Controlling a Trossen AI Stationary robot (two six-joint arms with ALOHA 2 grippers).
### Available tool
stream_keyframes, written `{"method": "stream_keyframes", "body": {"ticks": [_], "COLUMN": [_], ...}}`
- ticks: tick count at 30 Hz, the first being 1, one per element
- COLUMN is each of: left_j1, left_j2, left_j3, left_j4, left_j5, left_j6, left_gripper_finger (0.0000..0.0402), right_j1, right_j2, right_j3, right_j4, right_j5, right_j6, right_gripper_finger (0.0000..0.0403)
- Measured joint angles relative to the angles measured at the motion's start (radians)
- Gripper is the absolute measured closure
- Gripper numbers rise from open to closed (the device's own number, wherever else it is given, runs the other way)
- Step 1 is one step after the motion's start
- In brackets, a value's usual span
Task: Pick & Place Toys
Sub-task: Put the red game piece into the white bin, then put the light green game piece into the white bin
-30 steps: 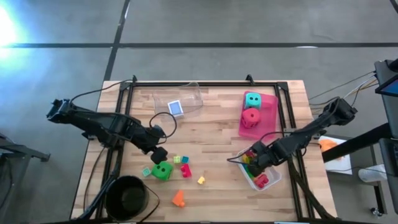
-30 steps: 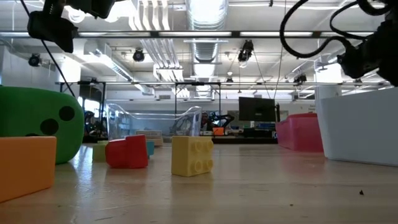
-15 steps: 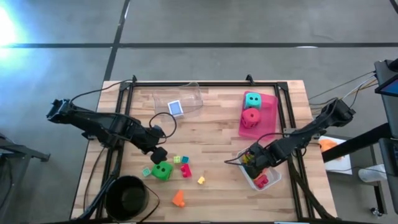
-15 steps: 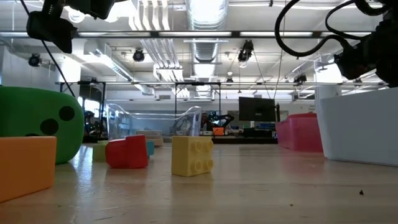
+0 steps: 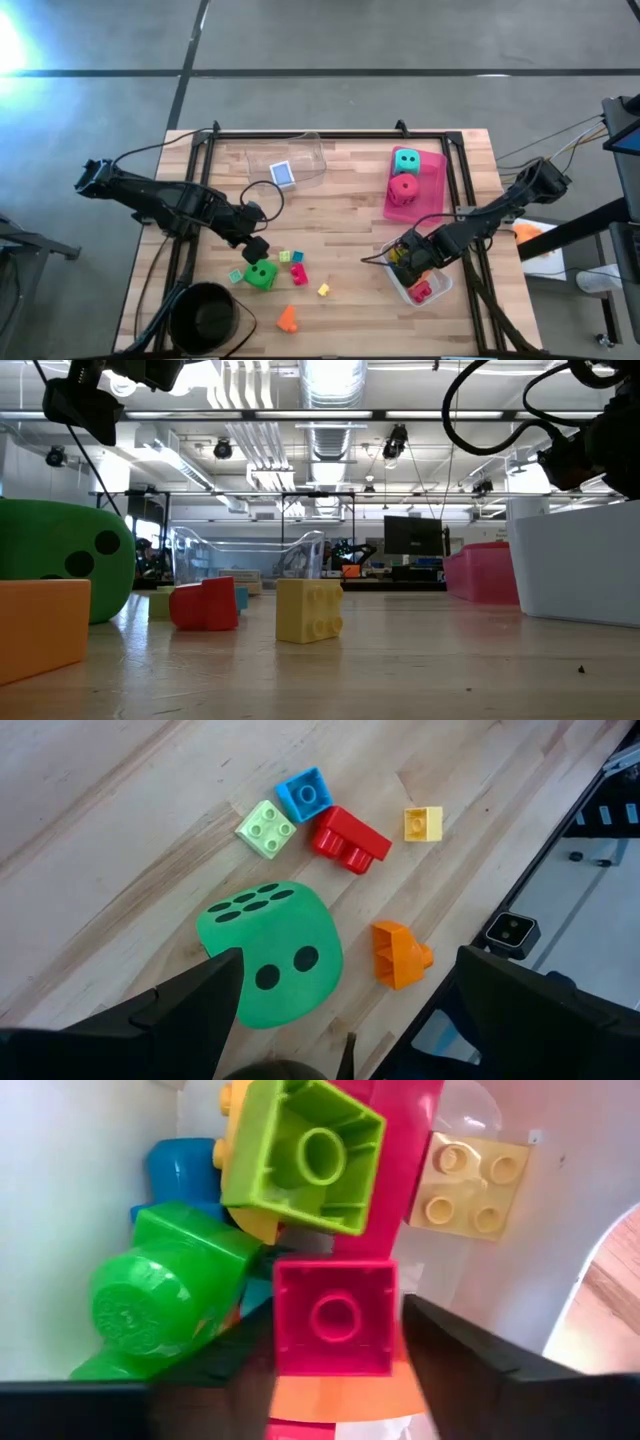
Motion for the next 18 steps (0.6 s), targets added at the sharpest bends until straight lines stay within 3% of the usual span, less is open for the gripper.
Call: {"method": "stream_keyframes", "body": {"ticks": [4, 8, 18], "left_j1": [0.0, 0.0, 0.0], "left_j2": [0.0, 0.0, 0.0], "left_j3": [0.0, 0.0, 0.0], "left_j4": [0.001, 0.001, 0.0], "left_j5": [0.0, 0.0, 0.007], "left_j6": [0.0, 0.0, -0.003], "left_gripper_finger": [0.0032, 0.0032, 0.0032], "right_j1": [0.0, 0.0, 0.0], "right_j2": [-0.006, -0.012, -0.03], "right_j3": [-0.001, 0.0, 0.029], "right_j4": [0.0, -0.001, -0.033], "right_j5": [-0.003, -0.006, -0.026], "right_j6": [0.015, 0.017, 0.016], "right_gripper_finger": [0.0122, 0.007, 0.0043]}}
